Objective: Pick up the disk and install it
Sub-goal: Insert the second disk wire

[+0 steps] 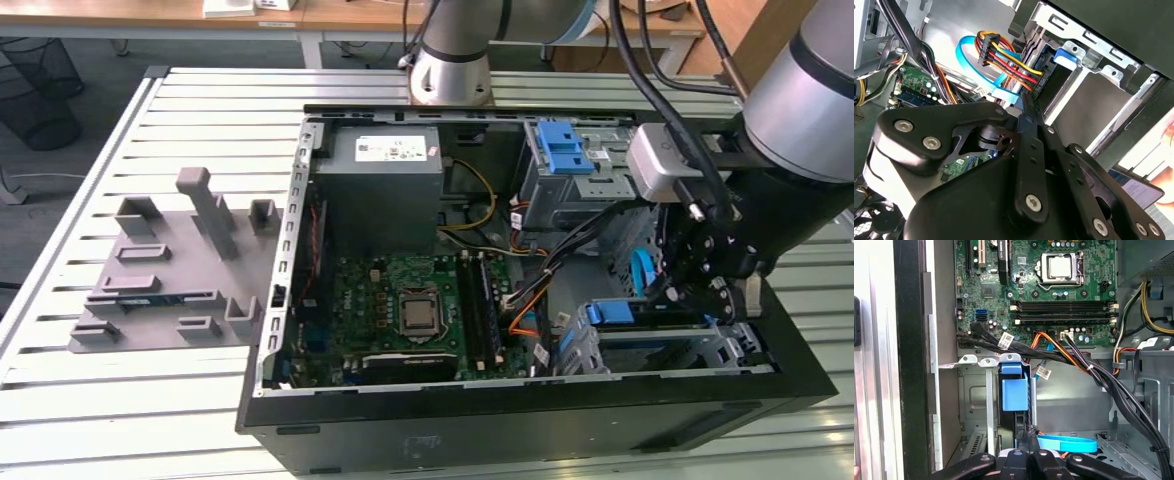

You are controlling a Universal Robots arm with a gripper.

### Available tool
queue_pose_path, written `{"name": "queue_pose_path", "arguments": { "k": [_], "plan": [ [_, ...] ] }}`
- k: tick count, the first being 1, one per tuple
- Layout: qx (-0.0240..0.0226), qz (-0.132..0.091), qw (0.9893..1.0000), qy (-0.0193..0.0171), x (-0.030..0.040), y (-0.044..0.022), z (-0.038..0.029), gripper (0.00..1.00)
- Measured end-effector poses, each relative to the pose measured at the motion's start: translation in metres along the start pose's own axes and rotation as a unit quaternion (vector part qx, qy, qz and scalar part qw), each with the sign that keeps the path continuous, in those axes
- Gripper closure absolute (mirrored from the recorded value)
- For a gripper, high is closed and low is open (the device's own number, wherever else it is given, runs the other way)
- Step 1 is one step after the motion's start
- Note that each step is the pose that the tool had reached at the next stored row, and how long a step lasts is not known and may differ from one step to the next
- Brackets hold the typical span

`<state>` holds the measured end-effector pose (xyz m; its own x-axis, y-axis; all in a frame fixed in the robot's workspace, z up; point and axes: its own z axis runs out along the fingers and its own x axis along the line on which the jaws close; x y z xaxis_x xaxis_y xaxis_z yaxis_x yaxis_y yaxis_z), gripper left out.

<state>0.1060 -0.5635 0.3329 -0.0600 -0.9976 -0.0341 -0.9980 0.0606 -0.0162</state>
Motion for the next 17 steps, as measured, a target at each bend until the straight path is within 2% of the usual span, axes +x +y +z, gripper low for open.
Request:
{"name": "queue_pose_path", "arguments": {
  "k": [3, 9, 17],
  "plan": [
    [0.0000, 0.000, 1.0000, -0.0010, -0.0001, 0.0000, -0.0020, 0.89],
    [0.0000, 0.000, 1.0000, -0.0002, -0.0005, -0.0002, -0.0131, 0.89],
    [0.0000, 0.000, 1.0000, -0.0002, -0.0005, -0.0002, -0.0121, 0.89]
  ]
}}
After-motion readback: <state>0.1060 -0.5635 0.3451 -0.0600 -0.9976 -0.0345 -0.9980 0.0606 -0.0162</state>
